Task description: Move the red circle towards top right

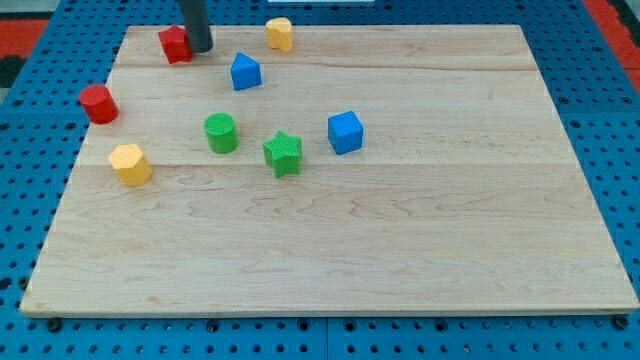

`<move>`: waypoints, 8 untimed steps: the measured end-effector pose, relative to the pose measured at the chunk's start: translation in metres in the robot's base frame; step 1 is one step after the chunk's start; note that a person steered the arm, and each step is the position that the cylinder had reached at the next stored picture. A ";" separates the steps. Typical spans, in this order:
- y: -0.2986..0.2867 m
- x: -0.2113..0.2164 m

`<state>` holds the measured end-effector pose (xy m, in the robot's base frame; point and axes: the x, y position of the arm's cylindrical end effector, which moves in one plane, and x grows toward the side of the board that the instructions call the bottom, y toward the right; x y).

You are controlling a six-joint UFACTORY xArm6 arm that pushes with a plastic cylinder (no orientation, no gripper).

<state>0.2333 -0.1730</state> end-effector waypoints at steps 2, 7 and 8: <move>-0.016 0.017; -0.132 0.141; -0.119 0.146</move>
<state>0.3794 -0.2921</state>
